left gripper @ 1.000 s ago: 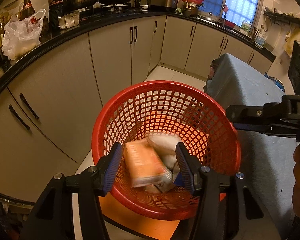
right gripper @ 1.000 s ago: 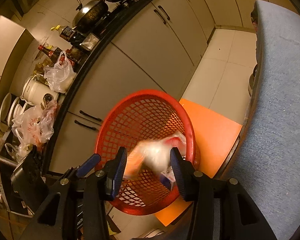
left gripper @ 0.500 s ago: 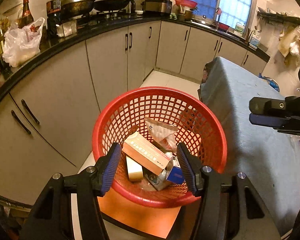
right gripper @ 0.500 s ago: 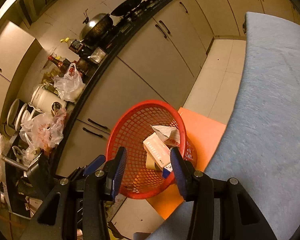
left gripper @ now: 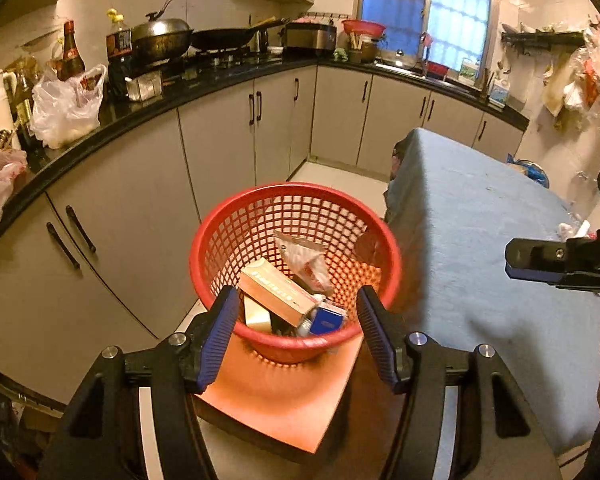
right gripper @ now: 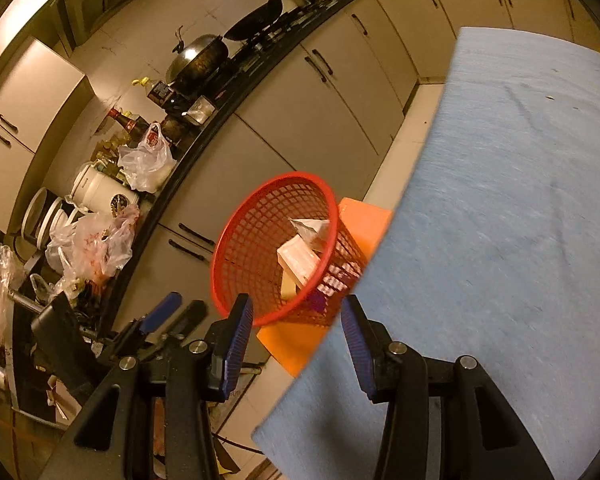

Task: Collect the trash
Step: 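Withdraw both open tools from the basket back toward the table, then grasp the red JIYANTIE box with right tool while left tool grasps the clear cup, then carry red box and clear cup over the red basket and release both, then withdraw both open tools from the basket back toward the table, then grasp the white medicine box with right tool while left tool grasps the pink tissue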

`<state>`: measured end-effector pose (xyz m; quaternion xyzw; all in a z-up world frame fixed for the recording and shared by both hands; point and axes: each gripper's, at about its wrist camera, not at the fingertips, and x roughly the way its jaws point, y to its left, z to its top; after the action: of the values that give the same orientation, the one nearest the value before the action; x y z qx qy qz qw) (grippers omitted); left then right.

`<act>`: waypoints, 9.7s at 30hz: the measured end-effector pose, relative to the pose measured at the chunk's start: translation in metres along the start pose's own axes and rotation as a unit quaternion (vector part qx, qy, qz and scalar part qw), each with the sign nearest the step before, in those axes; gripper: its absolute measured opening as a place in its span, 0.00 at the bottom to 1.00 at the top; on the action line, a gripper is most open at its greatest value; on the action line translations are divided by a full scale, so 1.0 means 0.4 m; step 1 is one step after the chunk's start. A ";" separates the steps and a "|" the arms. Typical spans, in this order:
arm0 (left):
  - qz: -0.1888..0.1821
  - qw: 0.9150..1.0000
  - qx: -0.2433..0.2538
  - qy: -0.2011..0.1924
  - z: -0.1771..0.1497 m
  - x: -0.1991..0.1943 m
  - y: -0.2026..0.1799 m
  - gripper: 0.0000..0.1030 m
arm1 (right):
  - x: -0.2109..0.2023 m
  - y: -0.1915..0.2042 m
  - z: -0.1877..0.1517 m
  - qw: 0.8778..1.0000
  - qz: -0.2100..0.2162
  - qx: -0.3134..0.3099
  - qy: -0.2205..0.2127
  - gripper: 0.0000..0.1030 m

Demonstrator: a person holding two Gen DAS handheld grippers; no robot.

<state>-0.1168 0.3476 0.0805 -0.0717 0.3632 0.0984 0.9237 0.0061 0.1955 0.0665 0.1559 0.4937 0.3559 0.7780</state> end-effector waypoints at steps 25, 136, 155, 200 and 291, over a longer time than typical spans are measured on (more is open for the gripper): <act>-0.175 0.960 0.219 0.022 -0.001 -0.044 -0.730 0.70 | -0.669 -0.563 -0.186 0.953 -0.105 0.181 -0.219 0.60; -0.108 0.992 0.057 -0.032 0.075 0.012 -0.054 0.09 | -0.103 -0.032 -0.006 0.995 -0.057 -0.076 -0.029 0.73; -0.072 0.997 0.033 0.017 0.068 0.160 0.093 0.09 | 0.247 0.088 0.150 0.997 0.010 -0.053 0.056 0.73; -0.067 0.997 0.025 -0.011 0.044 0.080 0.082 0.56 | 0.190 0.088 0.138 0.998 0.034 -0.024 0.037 0.76; -0.197 0.951 0.233 0.052 0.003 0.116 -0.667 0.64 | -0.371 -0.550 -0.055 0.966 -0.235 -0.108 -0.007 0.57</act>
<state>-0.0205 0.0950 0.0658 0.0710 0.4025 -0.1766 0.8954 0.0363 -0.0655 0.0234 -0.0473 0.4697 0.2136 0.8553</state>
